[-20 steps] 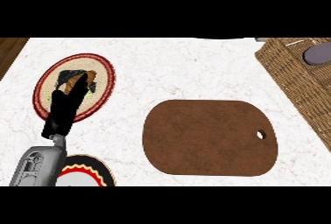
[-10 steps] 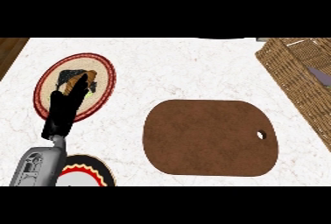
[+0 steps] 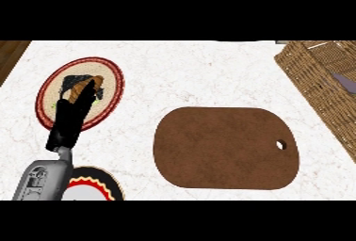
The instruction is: Pick the eggplant from the cutting board and place it in the basket
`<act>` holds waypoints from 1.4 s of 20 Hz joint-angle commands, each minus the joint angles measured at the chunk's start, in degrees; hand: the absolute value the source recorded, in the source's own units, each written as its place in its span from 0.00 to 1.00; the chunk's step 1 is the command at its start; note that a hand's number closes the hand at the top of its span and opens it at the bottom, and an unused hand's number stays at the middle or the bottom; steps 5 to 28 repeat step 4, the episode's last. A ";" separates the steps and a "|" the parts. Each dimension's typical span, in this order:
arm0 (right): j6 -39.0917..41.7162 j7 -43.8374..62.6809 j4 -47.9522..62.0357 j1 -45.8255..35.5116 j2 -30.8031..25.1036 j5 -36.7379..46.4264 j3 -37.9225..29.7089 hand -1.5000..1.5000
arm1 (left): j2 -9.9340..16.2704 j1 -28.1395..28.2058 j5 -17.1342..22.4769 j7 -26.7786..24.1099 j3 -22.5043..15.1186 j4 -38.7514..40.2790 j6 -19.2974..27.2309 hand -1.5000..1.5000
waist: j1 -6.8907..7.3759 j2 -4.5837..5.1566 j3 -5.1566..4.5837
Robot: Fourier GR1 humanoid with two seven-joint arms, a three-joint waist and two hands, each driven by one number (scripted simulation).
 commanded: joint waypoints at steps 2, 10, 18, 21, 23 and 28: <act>5.91 -5.00 3.66 7.09 -6.59 -2.40 -3.10 0.00 | 0.40 2.57 0.24 -2.05 0.31 -0.06 -0.65 0.50 | -0.29 0.24 0.16; 7.09 -4.43 4.33 6.99 -8.99 -3.80 -4.75 0.00 | 0.85 -0.58 0.18 -0.25 0.91 1.07 -0.44 0.50 | -0.43 0.51 0.25; 7.09 -4.43 4.33 6.99 -8.99 -3.80 -4.75 0.00 | 0.85 -0.58 0.18 -0.25 0.91 1.07 -0.44 0.50 | -0.43 0.51 0.25; 7.09 -4.43 4.33 6.99 -8.99 -3.80 -4.75 0.00 | 0.85 -0.58 0.18 -0.25 0.91 1.07 -0.44 0.50 | -0.43 0.51 0.25; 7.09 -4.43 4.33 6.99 -8.99 -3.80 -4.75 0.00 | 0.85 -0.58 0.18 -0.25 0.91 1.07 -0.44 0.50 | -0.43 0.51 0.25; 7.09 -4.43 4.33 6.99 -8.99 -3.80 -4.75 0.00 | 0.85 -0.58 0.18 -0.25 0.91 1.07 -0.44 0.50 | -0.43 0.51 0.25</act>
